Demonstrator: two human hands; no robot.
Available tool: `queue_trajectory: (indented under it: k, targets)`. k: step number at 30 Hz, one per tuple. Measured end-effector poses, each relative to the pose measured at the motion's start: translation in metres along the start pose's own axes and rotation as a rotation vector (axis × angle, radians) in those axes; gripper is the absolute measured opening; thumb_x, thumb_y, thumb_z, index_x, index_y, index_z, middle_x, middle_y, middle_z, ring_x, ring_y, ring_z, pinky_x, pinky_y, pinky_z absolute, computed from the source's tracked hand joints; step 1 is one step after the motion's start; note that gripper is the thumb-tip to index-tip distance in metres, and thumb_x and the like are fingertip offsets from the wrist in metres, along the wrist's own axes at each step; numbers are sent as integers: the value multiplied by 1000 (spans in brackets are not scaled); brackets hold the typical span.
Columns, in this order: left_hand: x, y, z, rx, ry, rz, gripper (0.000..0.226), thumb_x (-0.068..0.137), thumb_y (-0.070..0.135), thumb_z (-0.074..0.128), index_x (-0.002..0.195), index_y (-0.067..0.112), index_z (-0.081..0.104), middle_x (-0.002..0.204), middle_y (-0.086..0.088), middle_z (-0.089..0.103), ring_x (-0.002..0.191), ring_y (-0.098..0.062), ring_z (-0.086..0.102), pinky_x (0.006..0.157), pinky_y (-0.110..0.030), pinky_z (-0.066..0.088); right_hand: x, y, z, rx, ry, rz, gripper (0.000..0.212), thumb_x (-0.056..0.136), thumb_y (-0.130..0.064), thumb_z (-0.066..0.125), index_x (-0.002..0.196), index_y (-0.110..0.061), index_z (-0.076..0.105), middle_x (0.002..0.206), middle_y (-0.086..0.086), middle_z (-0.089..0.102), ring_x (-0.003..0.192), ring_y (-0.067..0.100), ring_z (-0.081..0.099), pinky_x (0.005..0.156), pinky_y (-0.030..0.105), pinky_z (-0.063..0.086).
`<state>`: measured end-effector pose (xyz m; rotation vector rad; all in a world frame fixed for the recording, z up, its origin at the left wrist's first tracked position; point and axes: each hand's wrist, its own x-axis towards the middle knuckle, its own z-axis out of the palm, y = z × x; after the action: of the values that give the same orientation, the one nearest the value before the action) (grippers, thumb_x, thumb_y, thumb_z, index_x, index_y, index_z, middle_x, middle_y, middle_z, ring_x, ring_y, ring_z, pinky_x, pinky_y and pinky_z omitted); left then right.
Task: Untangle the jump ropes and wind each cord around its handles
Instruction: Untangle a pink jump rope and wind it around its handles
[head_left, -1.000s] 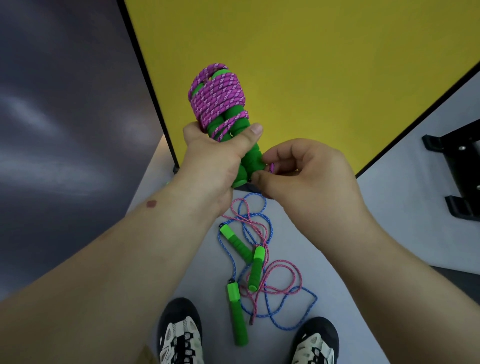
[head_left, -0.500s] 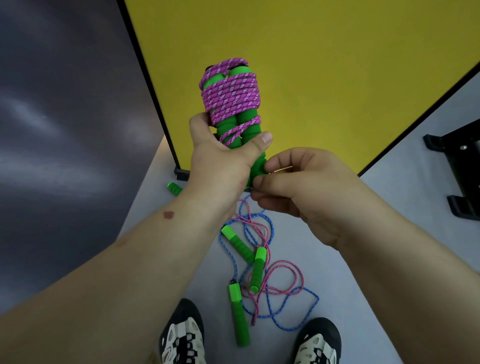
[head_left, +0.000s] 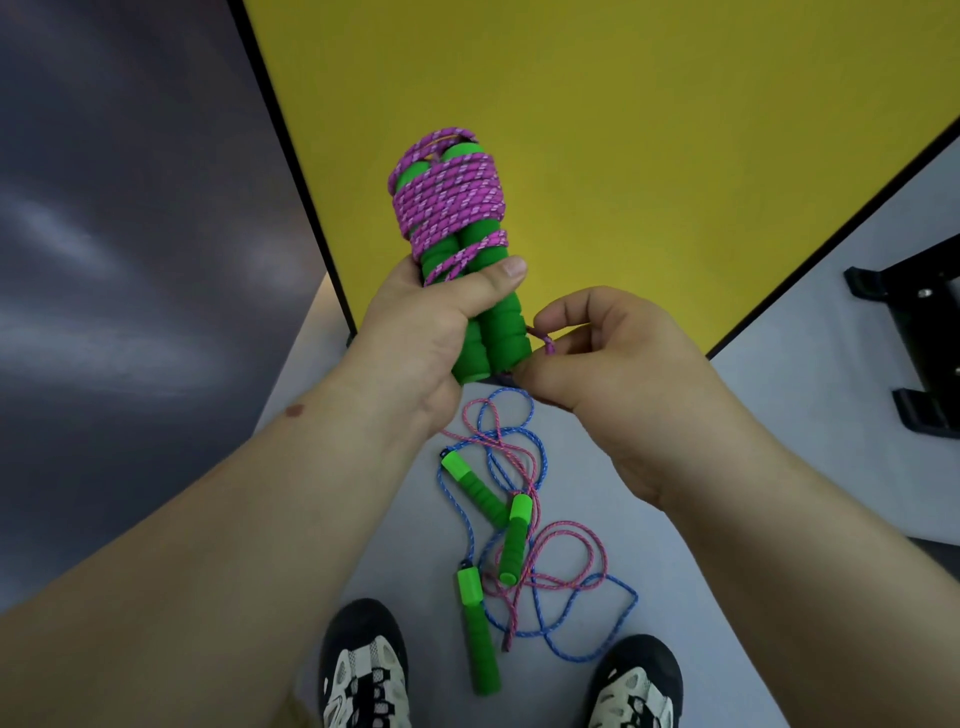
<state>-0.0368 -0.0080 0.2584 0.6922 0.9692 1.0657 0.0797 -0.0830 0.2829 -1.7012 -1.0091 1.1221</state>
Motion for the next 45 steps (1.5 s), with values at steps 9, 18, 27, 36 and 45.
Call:
queue_trajectory:
  k: [9,18,27,36,45]
  targets:
    - [1,-4,1,-4,31,233,50,76,3,82,117,11,56,93,-7,67,86,-27,69,65,-41,59,1,-13,0,209,-115,128,28,75,8,77,92,-10,63,69,9,69,67,28,71,80,48,62]
    - [-1,-7,-1,262,-62,447,46,74,2,81,108,19,54,84,7,65,76,-12,63,69,-40,56,8,-14,-2,564,-116,296,25,80,11,71,95,-7,61,70,12,71,63,20,73,59,26,60]
    - [-5,-4,4,34,-101,136,41,83,-3,72,120,1,53,95,-16,63,78,-27,65,66,-42,58,18,-5,-5,430,-52,61,25,86,-10,75,109,-3,70,83,7,72,62,9,67,58,18,54]
    - [-10,5,5,-90,-166,-144,33,92,3,61,124,6,55,86,-13,64,66,-26,68,59,-39,57,14,16,5,-44,-57,-167,30,94,-41,61,98,-13,71,100,29,68,91,45,68,79,65,52]
    - [-7,31,-5,70,-348,-84,41,95,26,62,128,1,57,105,-18,61,92,-33,63,89,-66,52,15,27,-30,57,-220,-74,12,90,-13,72,101,-16,74,97,13,77,93,27,72,84,36,55]
